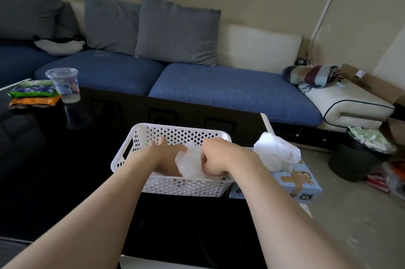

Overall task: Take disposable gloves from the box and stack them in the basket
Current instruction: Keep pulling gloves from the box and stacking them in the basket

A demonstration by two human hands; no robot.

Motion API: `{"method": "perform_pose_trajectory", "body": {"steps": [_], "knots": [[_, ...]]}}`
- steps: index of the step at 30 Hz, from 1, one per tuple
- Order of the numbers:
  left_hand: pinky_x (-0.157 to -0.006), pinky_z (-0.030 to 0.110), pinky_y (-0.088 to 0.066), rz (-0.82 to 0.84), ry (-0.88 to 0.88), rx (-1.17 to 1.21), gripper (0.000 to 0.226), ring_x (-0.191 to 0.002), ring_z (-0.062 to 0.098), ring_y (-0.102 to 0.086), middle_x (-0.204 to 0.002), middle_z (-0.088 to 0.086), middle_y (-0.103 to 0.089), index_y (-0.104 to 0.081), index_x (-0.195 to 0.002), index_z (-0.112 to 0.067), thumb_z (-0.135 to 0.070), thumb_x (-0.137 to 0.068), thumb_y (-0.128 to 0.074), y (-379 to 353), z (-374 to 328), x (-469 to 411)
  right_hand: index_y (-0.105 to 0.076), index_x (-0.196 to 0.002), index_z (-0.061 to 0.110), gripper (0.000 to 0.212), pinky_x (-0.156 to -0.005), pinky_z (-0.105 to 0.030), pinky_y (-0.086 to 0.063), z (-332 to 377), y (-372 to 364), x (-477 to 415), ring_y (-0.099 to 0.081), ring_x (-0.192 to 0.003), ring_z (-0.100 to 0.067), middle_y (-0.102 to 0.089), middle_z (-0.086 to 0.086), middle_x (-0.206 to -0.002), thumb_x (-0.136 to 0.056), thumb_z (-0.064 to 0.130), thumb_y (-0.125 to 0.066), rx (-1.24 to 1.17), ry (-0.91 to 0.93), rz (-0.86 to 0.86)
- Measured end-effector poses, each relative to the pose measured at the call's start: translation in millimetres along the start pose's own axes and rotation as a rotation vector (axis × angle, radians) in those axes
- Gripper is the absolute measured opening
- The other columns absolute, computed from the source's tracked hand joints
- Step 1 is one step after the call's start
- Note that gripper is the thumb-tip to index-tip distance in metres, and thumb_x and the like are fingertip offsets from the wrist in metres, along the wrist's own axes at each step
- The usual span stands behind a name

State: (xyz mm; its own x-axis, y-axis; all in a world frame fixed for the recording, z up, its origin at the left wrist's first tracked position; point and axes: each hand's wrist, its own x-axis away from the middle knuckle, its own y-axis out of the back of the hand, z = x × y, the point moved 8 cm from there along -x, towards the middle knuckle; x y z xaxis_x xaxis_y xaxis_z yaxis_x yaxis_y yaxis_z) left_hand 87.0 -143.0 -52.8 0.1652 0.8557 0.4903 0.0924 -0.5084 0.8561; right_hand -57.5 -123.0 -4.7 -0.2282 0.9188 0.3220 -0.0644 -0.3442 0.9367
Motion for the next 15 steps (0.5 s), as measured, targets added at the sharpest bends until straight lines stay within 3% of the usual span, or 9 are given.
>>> {"method": "perform_pose_trajectory", "body": {"steps": [2,4,7,9,12,15], "knots": [[-0.118,0.056,-0.033,-0.038,-0.023,0.008,0.081,-0.149,0.039,-0.022,-0.161,0.009,-0.018,-0.025,-0.158,-0.047,-0.051,-0.091,-0.07,5.1,-2.2,-2.4,-0.068,-0.078,0.008,0.018,-0.061,-0.034,-0.051,3.8,14.7,6.7,-0.057,-0.066,-0.022,-0.06,-0.008,-0.086,-0.088,-0.001,-0.056,-0.074,0.028,-0.111],[-0.113,0.051,-0.039,-0.132,-0.084,0.076,0.066,-0.14,0.033,-0.036,-0.153,0.007,-0.029,-0.038,-0.151,-0.039,-0.04,-0.093,-0.068,16.3,-13.3,2.2,-0.077,-0.094,0.016,0.02,-0.075,-0.04,-0.061,4.4,34.4,20.1,-0.066,-0.083,-0.021,-0.064,-0.002,-0.1,-0.093,0.003,-0.061,-0.15,0.045,-0.247],[-0.096,0.036,-0.047,-0.296,-0.24,0.214,0.033,-0.114,0.019,-0.056,-0.133,0.001,-0.055,-0.055,-0.132,-0.029,-0.026,-0.099,-0.06,30.1,-39.7,8.8,-0.081,-0.093,0.027,0.029,-0.072,-0.036,-0.055,-9.5,61.3,43.6,-0.063,-0.086,-0.017,-0.064,0.01,-0.093,-0.094,0.006,-0.059,-0.267,-0.007,-0.495],[-0.083,0.029,-0.05,-0.349,-0.322,0.257,0.021,-0.098,0.012,-0.061,-0.115,-0.004,-0.062,-0.062,-0.12,-0.029,-0.022,-0.1,-0.058,33.4,-57.0,15.8,-0.079,-0.092,0.024,0.028,-0.068,-0.032,-0.053,-28.2,74.1,56.8,-0.065,-0.086,-0.021,-0.07,0.005,-0.093,-0.09,0.007,-0.057,-0.306,-0.106,-0.66],[-0.077,0.022,-0.05,-0.394,-0.417,0.263,0.018,-0.092,0.007,-0.062,-0.108,-0.009,-0.064,-0.068,-0.115,-0.028,-0.023,-0.102,-0.057,33.8,-82.9,24.5,-0.067,-0.107,0.016,0.015,-0.062,-0.03,-0.041,-60.4,80.9,72.5,-0.06,-0.089,-0.026,-0.065,-0.001,-0.097,-0.097,0.01,-0.057,-0.235,-0.261,-0.798],[-0.075,0.016,-0.048,-0.469,-0.518,0.264,0.016,-0.09,0.004,-0.061,-0.105,-0.013,-0.064,-0.069,-0.113,-0.028,-0.032,-0.104,-0.057,35.5,-104.7,33.4,-0.067,-0.121,0.016,0.023,-0.084,-0.038,-0.048,-90.3,76.8,75.3,-0.059,-0.112,-0.033,-0.066,-0.008,-0.115,-0.098,0.015,-0.064,-0.084,-0.337,-0.797]]}}
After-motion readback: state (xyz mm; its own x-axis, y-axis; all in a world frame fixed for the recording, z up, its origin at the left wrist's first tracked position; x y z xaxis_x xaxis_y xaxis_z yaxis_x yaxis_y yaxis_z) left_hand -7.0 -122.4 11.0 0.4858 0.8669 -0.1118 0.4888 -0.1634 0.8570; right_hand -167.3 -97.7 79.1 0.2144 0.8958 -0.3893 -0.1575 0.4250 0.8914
